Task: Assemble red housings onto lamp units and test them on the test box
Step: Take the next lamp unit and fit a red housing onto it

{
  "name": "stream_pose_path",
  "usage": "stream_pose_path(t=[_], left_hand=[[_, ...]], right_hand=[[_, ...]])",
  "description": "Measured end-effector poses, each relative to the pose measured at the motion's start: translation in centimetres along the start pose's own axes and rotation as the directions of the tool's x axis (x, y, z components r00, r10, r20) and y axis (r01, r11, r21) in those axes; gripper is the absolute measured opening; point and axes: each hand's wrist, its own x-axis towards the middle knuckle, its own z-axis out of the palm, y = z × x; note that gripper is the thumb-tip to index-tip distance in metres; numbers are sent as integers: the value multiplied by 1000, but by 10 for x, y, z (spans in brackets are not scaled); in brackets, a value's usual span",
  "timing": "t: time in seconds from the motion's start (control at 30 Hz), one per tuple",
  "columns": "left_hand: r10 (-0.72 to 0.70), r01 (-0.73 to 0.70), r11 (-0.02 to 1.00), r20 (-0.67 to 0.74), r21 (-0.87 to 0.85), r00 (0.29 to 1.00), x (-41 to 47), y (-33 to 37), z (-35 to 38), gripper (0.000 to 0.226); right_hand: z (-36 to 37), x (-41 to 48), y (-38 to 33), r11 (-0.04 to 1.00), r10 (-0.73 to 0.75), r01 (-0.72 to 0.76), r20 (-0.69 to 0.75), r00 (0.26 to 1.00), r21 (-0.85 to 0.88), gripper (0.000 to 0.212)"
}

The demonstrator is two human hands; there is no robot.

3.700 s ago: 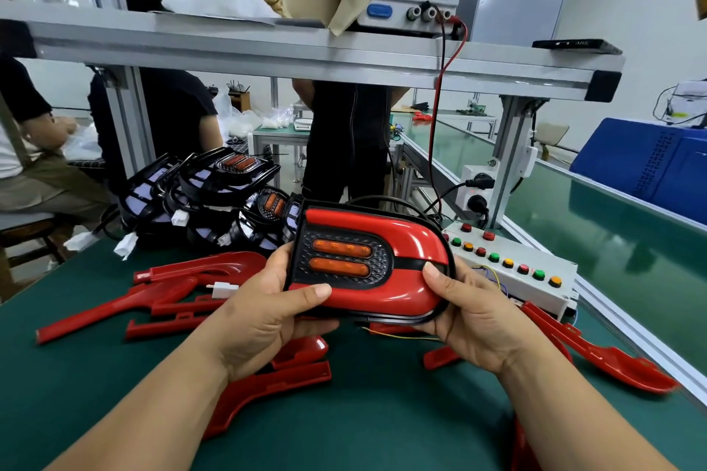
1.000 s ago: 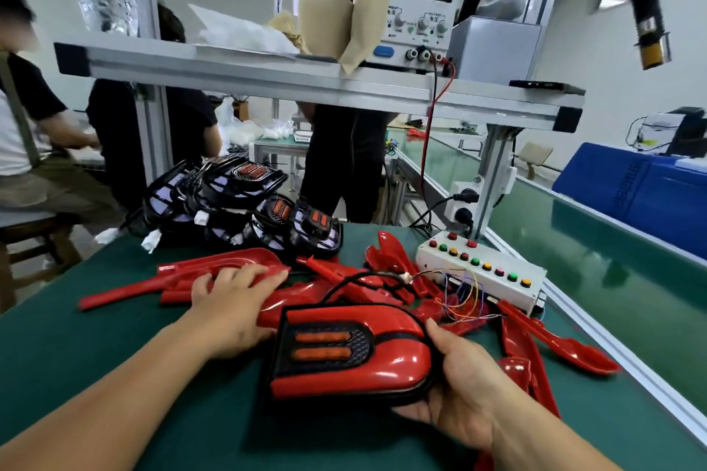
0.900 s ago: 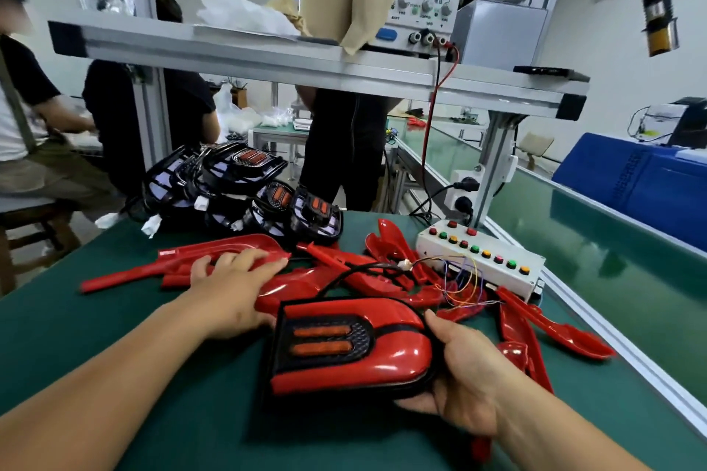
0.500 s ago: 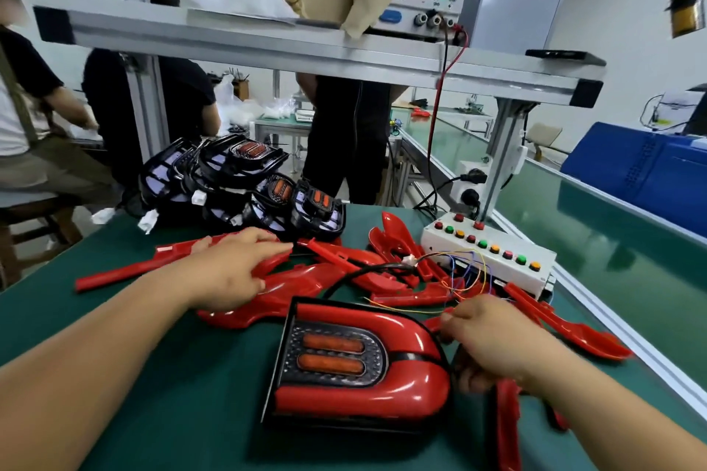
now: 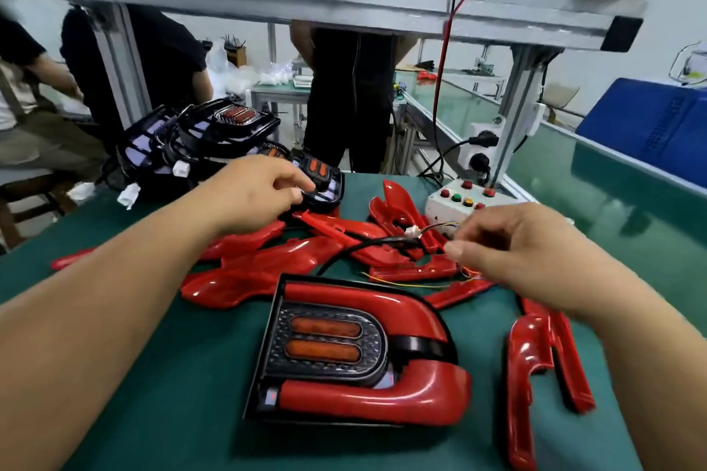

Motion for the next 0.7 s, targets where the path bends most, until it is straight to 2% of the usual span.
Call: stream_pose_path(t=[0.07,0.13,0.2,0.3,0.47,0.53,0.57,0.63,0.7], left_hand=[[25,-25,999,3,-48,1000,-10,6,0,20],[44,-43,994,6,-97,999,-18,10,1,20],[51,-53,990,-14,-132,999,-23,10,4,20],[21,-31,974,-47,-222,999,-32,4,12,21],[-118,105,911,-6,-400,993,-52,-21,27,26],[-162,142,870,-2,-472,987,-60,-33,33,26],[-188,165,848,5,-504,982,-62,-39,36,25],[-231,207,811,25,-547,973,-62,-48,42,25],[-245,205,796,8,-569,970,-60,-51,45,28]], right_hand=[[-3,-28,-7,994,-90,70,246,965,87,26],[8,-55,-9,988,-108,143,413,904,-54,55],[29,-76,-9,935,-86,234,470,878,-267,71],[46,-92,-4,826,-288,404,323,902,-393,61],[33,-94,-3,857,-377,427,216,901,-288,47],[19,-88,-2,862,-447,457,96,889,-220,43],[8,-80,-2,875,-452,444,4,892,-195,43],[-11,-51,-5,930,-356,328,-180,917,-166,45],[-22,-7,-4,958,-202,145,-226,953,-246,46]])
